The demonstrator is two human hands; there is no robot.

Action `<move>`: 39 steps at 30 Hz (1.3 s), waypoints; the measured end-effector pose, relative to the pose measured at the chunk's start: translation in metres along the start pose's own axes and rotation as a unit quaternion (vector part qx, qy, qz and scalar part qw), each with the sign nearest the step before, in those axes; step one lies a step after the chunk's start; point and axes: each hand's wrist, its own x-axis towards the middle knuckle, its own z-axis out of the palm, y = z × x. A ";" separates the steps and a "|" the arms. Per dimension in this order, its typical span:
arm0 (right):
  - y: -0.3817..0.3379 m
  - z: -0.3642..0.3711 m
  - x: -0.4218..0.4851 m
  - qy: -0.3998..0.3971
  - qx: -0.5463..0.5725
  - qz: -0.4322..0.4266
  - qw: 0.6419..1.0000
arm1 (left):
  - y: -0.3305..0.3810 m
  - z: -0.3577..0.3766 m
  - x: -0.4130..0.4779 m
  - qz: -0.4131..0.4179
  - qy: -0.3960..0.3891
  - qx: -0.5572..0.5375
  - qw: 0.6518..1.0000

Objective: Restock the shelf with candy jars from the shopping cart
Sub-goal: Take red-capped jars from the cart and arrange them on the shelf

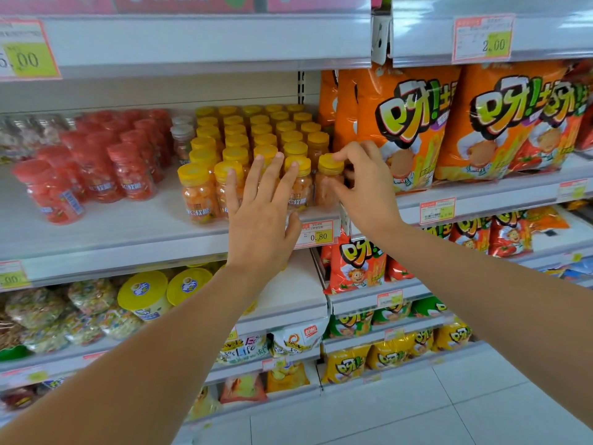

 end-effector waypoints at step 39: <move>-0.001 0.005 0.015 0.011 -0.086 0.008 0.996 | 0.001 0.001 0.000 0.005 0.010 0.025 1.000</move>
